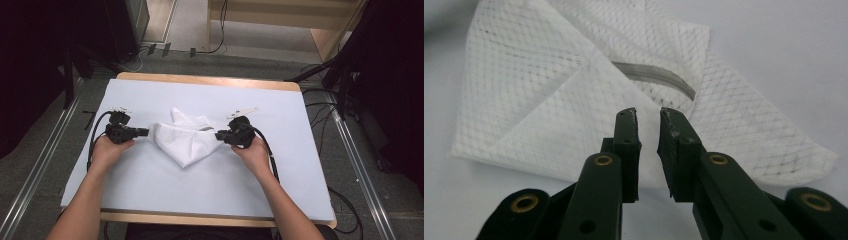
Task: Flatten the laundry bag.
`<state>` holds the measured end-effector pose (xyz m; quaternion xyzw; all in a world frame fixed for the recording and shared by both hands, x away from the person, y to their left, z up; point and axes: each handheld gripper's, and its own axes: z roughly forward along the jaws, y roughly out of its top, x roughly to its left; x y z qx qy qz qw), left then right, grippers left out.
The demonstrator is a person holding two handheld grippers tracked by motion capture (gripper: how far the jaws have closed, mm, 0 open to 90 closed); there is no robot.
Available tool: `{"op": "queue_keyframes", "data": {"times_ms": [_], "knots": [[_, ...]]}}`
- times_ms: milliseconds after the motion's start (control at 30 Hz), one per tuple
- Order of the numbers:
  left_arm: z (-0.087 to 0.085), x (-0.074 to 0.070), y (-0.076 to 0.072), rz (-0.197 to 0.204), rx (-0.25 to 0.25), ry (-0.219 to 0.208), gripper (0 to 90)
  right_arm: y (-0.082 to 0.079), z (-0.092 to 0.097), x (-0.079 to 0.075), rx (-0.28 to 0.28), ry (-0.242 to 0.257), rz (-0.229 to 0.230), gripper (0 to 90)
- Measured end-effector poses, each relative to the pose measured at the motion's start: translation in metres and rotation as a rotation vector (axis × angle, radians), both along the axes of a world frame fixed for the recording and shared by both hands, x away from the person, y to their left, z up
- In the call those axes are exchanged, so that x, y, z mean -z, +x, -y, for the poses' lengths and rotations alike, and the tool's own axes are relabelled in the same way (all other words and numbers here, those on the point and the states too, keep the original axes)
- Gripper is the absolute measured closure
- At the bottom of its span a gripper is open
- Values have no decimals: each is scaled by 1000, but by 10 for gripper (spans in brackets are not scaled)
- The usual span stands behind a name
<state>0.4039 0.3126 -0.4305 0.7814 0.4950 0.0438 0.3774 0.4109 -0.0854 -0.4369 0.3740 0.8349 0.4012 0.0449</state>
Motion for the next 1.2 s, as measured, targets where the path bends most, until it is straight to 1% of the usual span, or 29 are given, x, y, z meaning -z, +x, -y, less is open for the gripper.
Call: {"op": "queue_keyframes", "data": {"times_ms": [33,67,100,133,200,233,300,333,433,533,600,633,667,700,767,800,833,900,933,1000,1033,1100,1133,1200], "knots": [[2,-4,-2,16,9,-14,900,0,1,0,7,3,0,799],[5,-9,-4,32,14,-18,900,1,3,-1,4,4,5,800],[7,-14,-5,45,28,-25,900,1,5,-2,15,5,-1,800],[11,-19,-8,62,41,-35,900,1,7,-2,19,9,4,800],[17,-28,-12,89,65,-39,900,2,11,-4,29,14,10,800],[20,-32,-15,103,77,-46,900,2,13,-5,38,15,4,800],[25,-38,-19,118,102,-55,900,3,17,-5,49,9,13,800],[28,-40,-21,119,110,-62,900,4,19,-5,53,8,16,800],[34,-45,-27,134,140,-68,900,9,25,-3,76,3,12,800],[38,-49,-31,140,149,-75,900,17,30,0,98,-14,20,784],[40,-50,-33,144,159,-77,900,26,33,3,113,-31,0,764],[41,-51,-34,145,160,-75,900,30,35,5,126,-35,-1,753],[41,-51,-35,144,162,-80,900,34,38,7,131,-42,-9,744],[42,-51,-35,145,162,-73,900,37,39,10,139,-44,-16,733],[42,-50,-35,140,163,-69,900,43,44,13,156,-53,-12,713],[42,-50,-35,138,161,-69,900,47,45,14,168,-48,-16,697],[42,-49,-35,134,161,-70,900,50,47,15,173,-52,-15,671],[41,-48,-35,134,160,-75,900,56,48,17,184,-65,-9,654],[40,-48,-35,134,160,-72,900,59,49,19,185,-66,-19,647],[40,-48,-36,134,156,-71,900,62,48,23,191,-70,-31,647],[40,-48,-36,134,155,-67,900,63,48,25,192,-68,-45,647],[39,-48,-36,131,154,-67,900,64,45,29,187,-86,-53,650],[38,-48,-37,132,149,-66,900,64,44,30,184,-91,-45,659],[38,-47,-37,133,147,-65,900,63,43,30,184,-88,-47,696]]}}
